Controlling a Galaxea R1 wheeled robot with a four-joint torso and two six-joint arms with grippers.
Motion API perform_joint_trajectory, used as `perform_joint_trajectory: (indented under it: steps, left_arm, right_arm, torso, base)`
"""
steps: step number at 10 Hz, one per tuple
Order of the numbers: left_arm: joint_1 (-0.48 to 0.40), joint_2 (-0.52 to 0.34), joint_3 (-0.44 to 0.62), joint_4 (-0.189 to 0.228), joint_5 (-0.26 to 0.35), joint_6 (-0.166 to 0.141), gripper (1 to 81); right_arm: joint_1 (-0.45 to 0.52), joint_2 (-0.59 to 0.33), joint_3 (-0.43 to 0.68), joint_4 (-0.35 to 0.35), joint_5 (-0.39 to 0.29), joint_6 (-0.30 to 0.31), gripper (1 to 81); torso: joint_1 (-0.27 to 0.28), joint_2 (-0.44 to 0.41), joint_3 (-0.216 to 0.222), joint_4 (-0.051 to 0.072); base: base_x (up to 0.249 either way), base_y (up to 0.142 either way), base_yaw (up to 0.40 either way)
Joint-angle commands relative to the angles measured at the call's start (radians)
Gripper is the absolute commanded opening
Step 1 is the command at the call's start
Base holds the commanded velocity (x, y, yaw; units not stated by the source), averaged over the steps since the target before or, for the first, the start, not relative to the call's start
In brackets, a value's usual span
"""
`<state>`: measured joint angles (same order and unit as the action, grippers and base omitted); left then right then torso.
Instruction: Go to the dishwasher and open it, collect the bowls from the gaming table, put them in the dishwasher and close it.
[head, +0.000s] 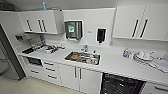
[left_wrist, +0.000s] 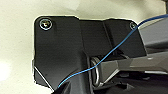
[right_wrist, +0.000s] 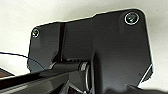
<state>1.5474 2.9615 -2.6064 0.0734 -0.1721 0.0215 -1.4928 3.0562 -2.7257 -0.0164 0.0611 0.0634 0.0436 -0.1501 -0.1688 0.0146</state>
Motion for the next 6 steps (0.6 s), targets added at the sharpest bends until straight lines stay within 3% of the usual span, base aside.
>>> perform_joint_trajectory:
  steps: [1,6]
  left_arm:
    - [-0.039,-0.007,0.008,0.005,0.045,-0.005,81.1]
    - [-0.042,-0.030,0.049,0.014,0.028,-0.005,81.1]
  right_arm:
    - [0.057,0.009,0.002,0.009,-0.049,-0.002,81.1]
    - [0.048,0.008,0.002,0.007,-0.041,-0.002,81.1]
  torso:
    - [0.000,0.000,0.000,0.000]
    - [0.000,0.000,0.000,0.000]
  base:
    - [0.000,0.000,0.330]
    - [0.000,0.000,0.333]
